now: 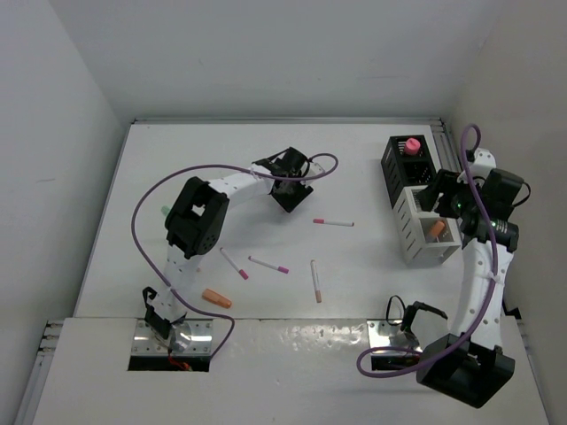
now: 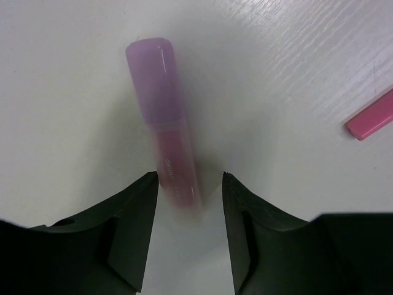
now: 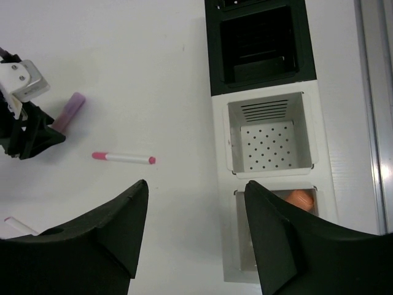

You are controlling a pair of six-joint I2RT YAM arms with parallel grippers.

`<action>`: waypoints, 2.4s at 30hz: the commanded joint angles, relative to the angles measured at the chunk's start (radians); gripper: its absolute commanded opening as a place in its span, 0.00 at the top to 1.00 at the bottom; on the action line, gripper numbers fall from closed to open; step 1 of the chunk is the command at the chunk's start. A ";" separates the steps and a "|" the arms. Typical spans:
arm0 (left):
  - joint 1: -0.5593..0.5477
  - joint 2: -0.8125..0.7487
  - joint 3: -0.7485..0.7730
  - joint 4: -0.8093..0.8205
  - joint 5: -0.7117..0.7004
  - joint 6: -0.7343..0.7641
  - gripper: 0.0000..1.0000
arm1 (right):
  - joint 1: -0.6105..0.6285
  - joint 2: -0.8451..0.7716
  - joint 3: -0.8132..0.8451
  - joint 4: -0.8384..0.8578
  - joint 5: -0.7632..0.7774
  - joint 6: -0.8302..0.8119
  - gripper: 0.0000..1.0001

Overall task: Sort the stationery into containers
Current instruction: Pick up the pen from the center of the board, then place the pen in the storage box.

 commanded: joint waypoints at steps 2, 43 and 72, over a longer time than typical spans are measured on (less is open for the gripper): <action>0.019 0.001 -0.002 0.006 0.016 0.008 0.52 | -0.003 -0.017 0.036 0.010 -0.058 0.025 0.37; -0.002 -0.525 -0.084 0.207 0.435 -0.279 0.95 | 0.681 0.543 0.397 0.321 -0.036 0.671 0.31; 0.321 -0.501 -0.199 0.076 0.566 -0.170 0.00 | 0.071 -0.040 0.045 0.050 -0.013 0.031 1.00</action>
